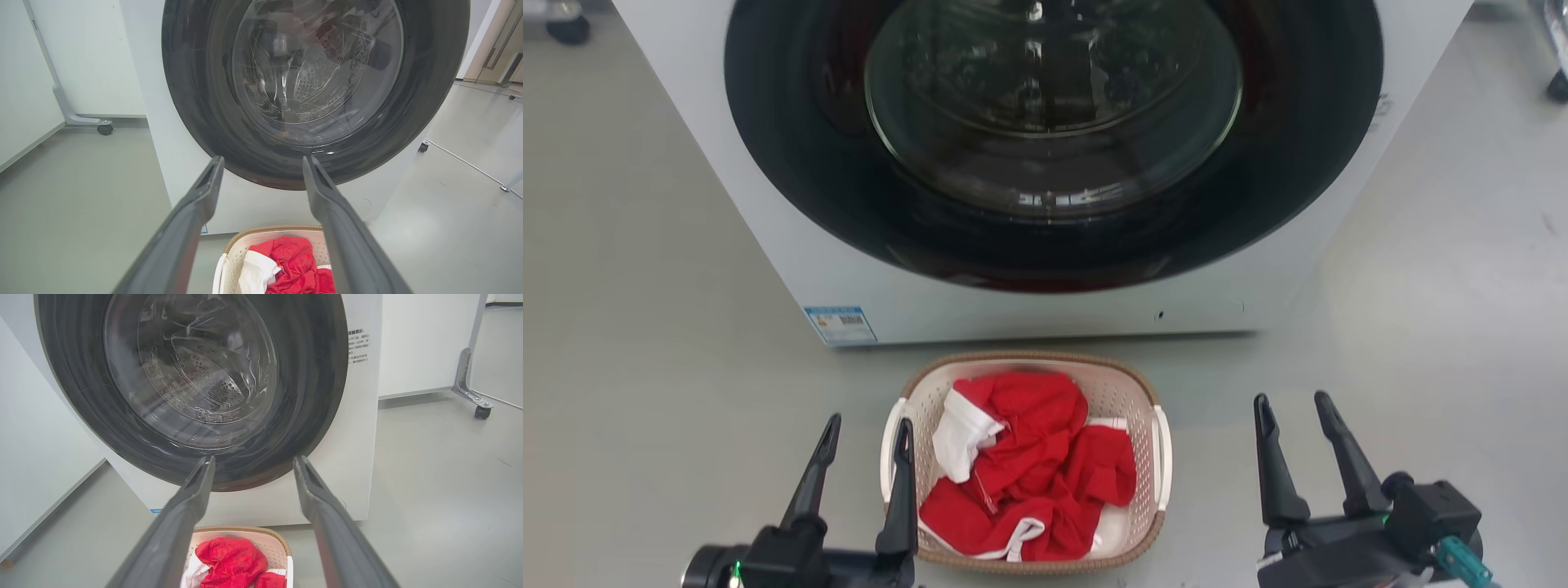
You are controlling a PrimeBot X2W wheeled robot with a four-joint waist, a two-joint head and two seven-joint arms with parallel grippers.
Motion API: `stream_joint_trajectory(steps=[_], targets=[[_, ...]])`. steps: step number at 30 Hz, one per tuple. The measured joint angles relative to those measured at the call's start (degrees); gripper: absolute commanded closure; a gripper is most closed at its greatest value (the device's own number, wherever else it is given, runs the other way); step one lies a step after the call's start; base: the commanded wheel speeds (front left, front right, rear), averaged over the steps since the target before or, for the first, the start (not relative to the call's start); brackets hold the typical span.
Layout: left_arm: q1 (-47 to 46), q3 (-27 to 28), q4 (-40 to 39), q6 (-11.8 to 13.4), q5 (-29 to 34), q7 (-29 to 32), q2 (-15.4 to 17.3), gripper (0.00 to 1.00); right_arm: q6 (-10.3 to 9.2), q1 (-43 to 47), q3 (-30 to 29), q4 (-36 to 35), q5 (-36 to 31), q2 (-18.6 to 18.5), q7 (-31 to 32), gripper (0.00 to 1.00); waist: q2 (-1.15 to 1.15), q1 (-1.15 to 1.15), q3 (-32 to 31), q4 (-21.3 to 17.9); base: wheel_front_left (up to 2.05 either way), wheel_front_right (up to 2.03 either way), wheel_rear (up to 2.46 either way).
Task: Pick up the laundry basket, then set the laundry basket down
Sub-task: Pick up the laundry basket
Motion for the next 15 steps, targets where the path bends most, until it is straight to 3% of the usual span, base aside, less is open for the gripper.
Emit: stream_joint_trajectory(steps=[15], targets=[[-11.7, 0.5, 5.0, -2.4, 0.0, -0.2, -0.4, 0.0, 0.89, -10.6, -1.4, 4.3, -0.6, -0.1, -0.1, 0.0, 0.01, 0.01, 12.3, -0.5, 0.0, 0.0, 0.0]])
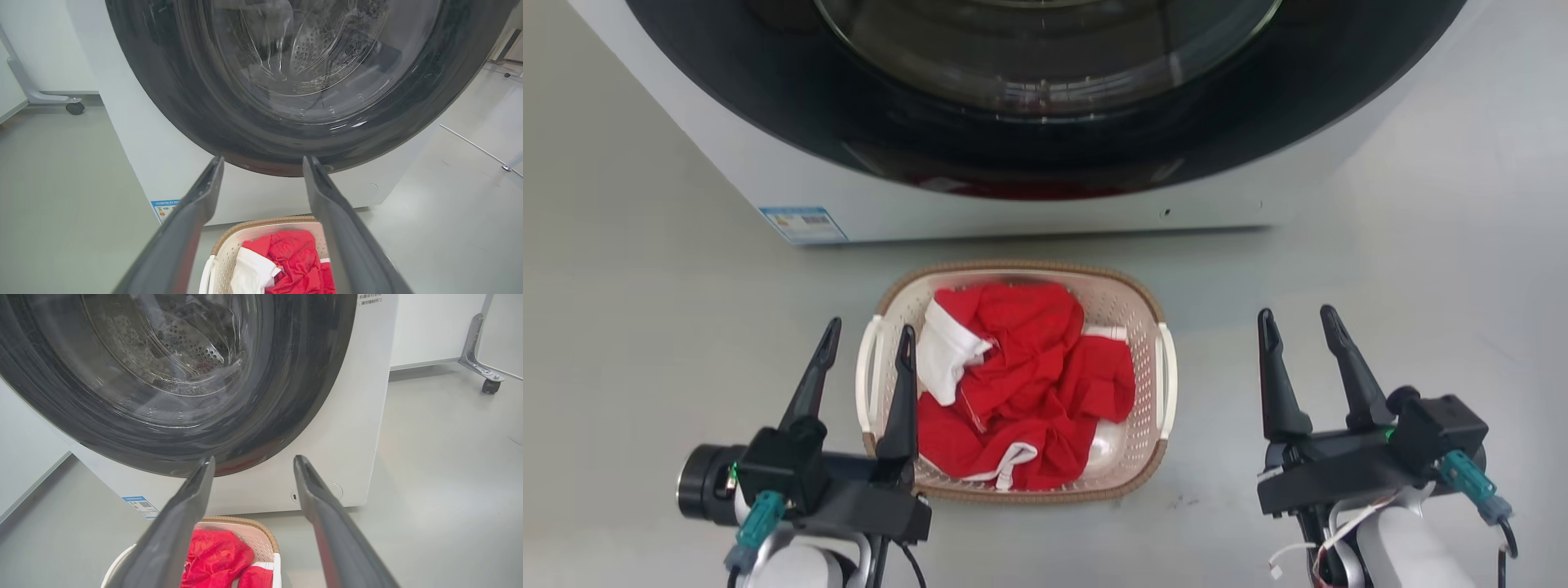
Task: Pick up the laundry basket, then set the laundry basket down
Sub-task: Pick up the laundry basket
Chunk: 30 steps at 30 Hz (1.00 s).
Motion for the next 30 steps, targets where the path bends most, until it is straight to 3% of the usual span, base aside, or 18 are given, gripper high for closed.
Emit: stream_joint_trajectory(steps=[19, 30], targets=[[-14.1, 1.9, 12.4, -0.1, 0.0, 0.0, -0.5, 0.0, 1.08, -14.3, -1.2, 10.4, -1.9, -0.2, -0.2, 0.0, 0.0, 0.0, 16.7, 0.3, 0.0, 0.0, 0.0], [-18.4, 2.6, 20.7, -0.1, 0.0, 0.0, -0.8, 0.0, 1.51, -18.3, 0.1, 16.4, -2.4, -0.3, -0.2, 0.0, 0.0, -0.01, 22.7, 1.4, 0.0, 0.0, 0.0]])
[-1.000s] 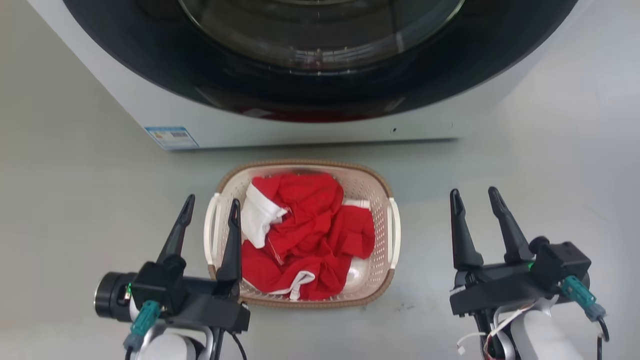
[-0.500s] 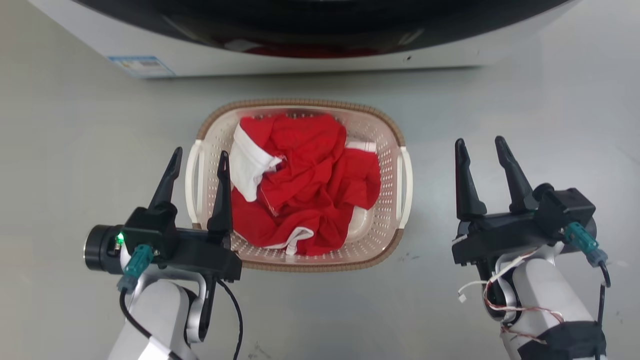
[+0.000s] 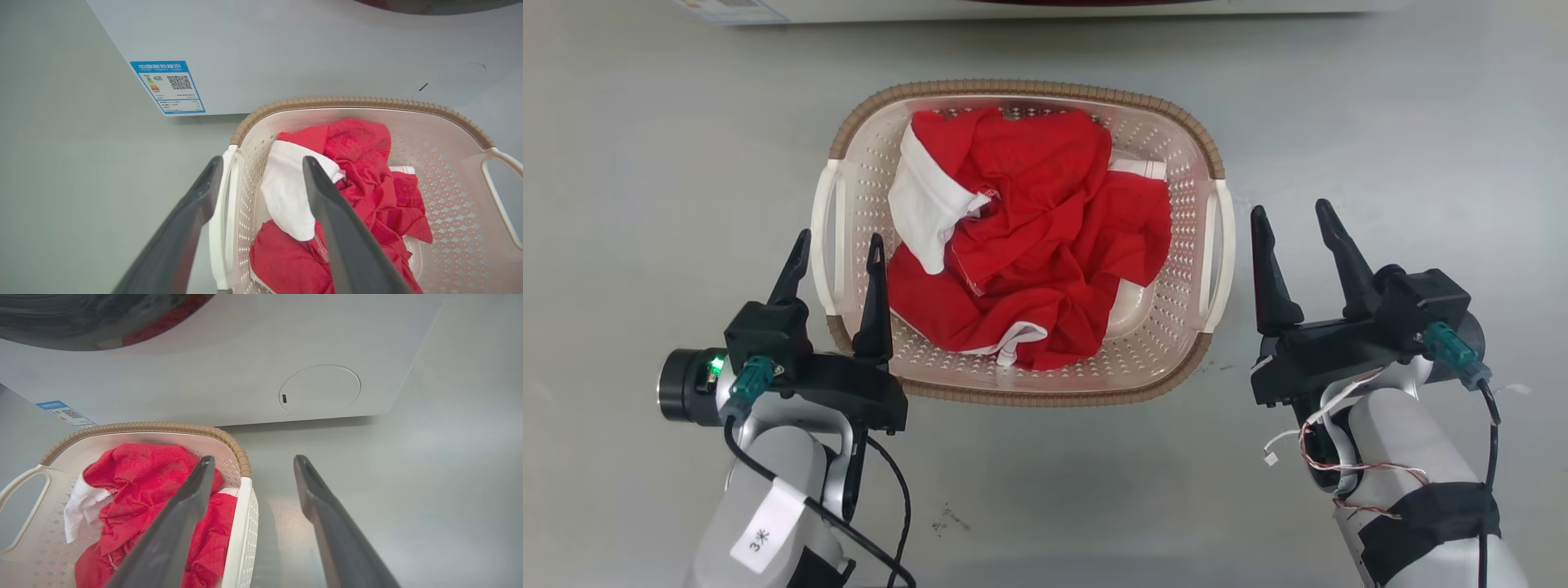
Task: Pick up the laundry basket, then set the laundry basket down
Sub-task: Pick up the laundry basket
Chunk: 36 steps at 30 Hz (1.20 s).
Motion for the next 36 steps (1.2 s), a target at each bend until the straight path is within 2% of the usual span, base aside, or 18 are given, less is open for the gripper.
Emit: stream_joint_trajectory(steps=[17, 30, 36], targets=[[-6.0, 1.8, 9.6, 0.1, -0.2, 0.0, -0.3, 0.0, 0.02, -4.3, 4.6, 4.6, 1.2, -0.2, 0.0, 0.0, -0.01, 0.0, 5.3, 1.2, 0.0, 0.0, 0.0], [-11.0, 2.0, 16.1, 0.1, -0.2, 0.0, -0.3, 0.0, -1.48, -5.5, 7.7, 8.2, 3.9, -0.3, 0.0, 0.0, -0.01, 0.0, 8.5, 1.5, 0.0, 0.0, 0.0], [-12.8, 1.1, 18.7, 0.0, 0.1, 0.0, -0.4, 0.0, -2.49, -6.4, 9.1, 10.2, 7.4, -0.3, 0.0, 0.0, -0.01, -0.01, 9.0, 1.8, 0.0, 0.0, 0.0]])
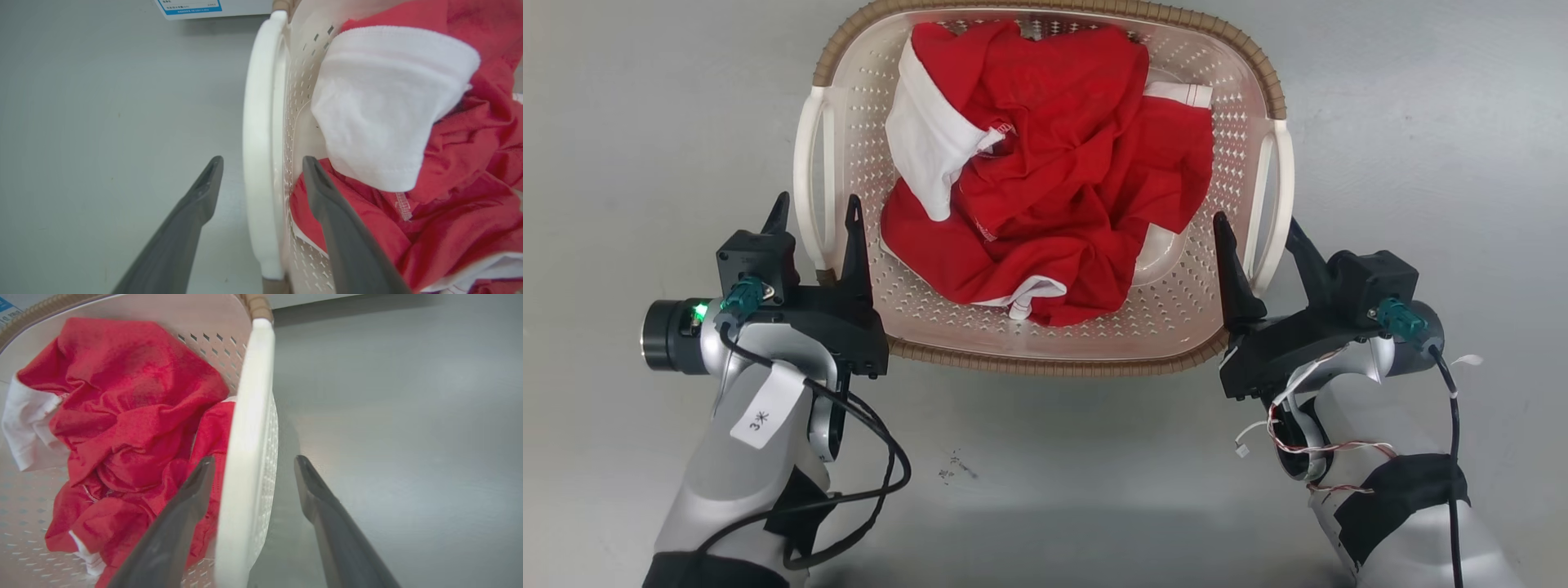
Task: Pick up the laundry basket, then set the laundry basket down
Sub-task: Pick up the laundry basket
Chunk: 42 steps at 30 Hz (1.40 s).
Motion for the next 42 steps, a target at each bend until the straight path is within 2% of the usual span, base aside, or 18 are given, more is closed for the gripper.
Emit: stream_joint_trajectory(steps=[9, 10, 11, 15, 16, 22, 24, 26, 29, 31, 34, 36, 38, 40, 41, 42], targets=[[-2.0, -0.7, 4.0, -1.5, 0.0, 0.0, -0.3, 0.0, -1.0, -1.7, 2.2, 2.1, 3.4, -0.1, 0.0, 0.0, 0.0, 0.0, 0.5, 0.4, 0.0, 0.0, 0.0], [-2.0, -0.8, 4.5, -1.5, 0.0, 0.0, -0.4, 0.05, -1.01, -2.0, 2.5, 2.4, 3.7, -0.1, 0.0, 0.0, 0.0, 0.0, 0.5, 0.4, 0.0, 0.0, 0.0], [-2.1, -0.9, 4.9, -2.0, 0.0, 0.0, -0.4, 0.05, -1.01, -2.2, 2.7, 2.5, 4.0, -0.1, 0.0, 0.0, 0.0, 0.0, 0.5, 0.4, 0.0, 0.0, 0.0], [-3.1, -1.6, 6.5, -2.6, -0.1, 0.0, -0.6, 0.52, -1.44, -2.7, 3.8, 3.3, 4.8, -0.1, 0.0, 0.0, 0.0, 0.0, 0.6, 0.5, 0.0, 0.0, 0.0], [-3.3, -1.8, 6.7, -3.0, -0.2, 0.0, -0.6, 0.57, -1.46, -3.0, 4.1, 3.7, 5.0, -0.1, 0.0, 0.0, 0.0, 0.0, 0.6, 0.5, 0.0, 0.0, 0.0], [-4.3, -2.2, 8.5, -3.5, -0.5, 0.0, -0.7, 0.67, -1.94, -4.9, 5.4, 4.9, 6.4, -0.1, 0.0, 0.05, 0.0, 0.0, 0.7, 0.3, 0.0, 0.0, 0.0], [-4.5, -2.2, 8.9, -3.5, -0.7, 0.0, -0.6, 0.72, -1.96, -5.1, 5.8, 5.5, 6.7, -0.1, 0.0, 0.12, 0.0, 0.0, 0.7, 0.3, 0.0, 0.0, 0.0], [-4.9, -2.3, 9.5, -4.0, -0.8, 0.0, -0.6, 0.8, -2.01, -5.4, 6.2, 6.0, 6.9, -0.1, 0.0, 0.17, 0.0, 0.0, 0.7, 0.2, 0.0, 0.0, 0.0], [-5.5, -2.5, 10.0, -4.1, -1.1, 0.0, -0.6, 0.87, -2.02, -6.0, 6.7, 6.3, 7.4, -0.1, 0.0, 0.23, 0.0, 0.0, 0.6, 0.0, 0.0, 0.0, 0.0], [-5.5, -2.5, 10.2, -4.5, -1.3, 0.0, -0.6, 0.88, -2.26, -6.0, 7.1, 6.6, 7.8, -0.1, 0.0, 0.25, 0.0, 0.0, 0.6, -0.1, 0.0, 0.0, 0.0], [-6.0, -2.7, 10.6, -4.5, -1.3, -0.1, -0.6, 0.98, -2.45, -6.2, 7.5, 7.2, 8.0, -0.1, 0.0, 0.3, 0.0, 0.0, 0.6, -0.2, 0.0, 0.0, 0.0], [-6.3, -2.8, 11.0, -4.5, -1.3, -0.1, -0.6, 1.0, -2.52, -6.7, 7.8, 7.7, 8.3, -0.1, 0.0, 0.37, 0.0, 0.0, 0.6, -0.3, 0.0, 0.0, 0.0], [-6.4, -3.1, 11.2, -4.7, -1.6, -0.1, -0.5, 1.0, -2.58, -7.1, 8.1, 7.9, 8.5, -0.2, 0.0, 0.51, 0.0, 0.0, 0.6, -0.4, 0.0, 0.0, 0.0], [-6.4, -3.7, 11.3, -4.9, -2.0, -0.1, -0.3, 1.0, -2.96, -7.1, 8.6, 8.1, 8.9, -0.3, 0.0, 0.59, 0.0, 0.0, 0.6, -0.5, 0.0, 0.0, 0.0], [-6.4, -3.8, 11.3, -4.9, -2.2, -0.2, -0.3, 1.0, -3.01, -7.1, 8.8, 8.2, 9.0, -0.3, 0.0, 0.68, 0.0, 0.0, 0.6, -0.6, 0.0, 0.0, 0.0], [-6.4, -4.0, 11.4, -4.9, -2.4, -0.3, -0.3, 1.0, -3.02, -7.3, 9.0, 8.3, 9.1, -0.3, 0.0, 0.9, 0.0, 0.0, 0.5, -0.6, 0.0, 0.0, 0.0]])
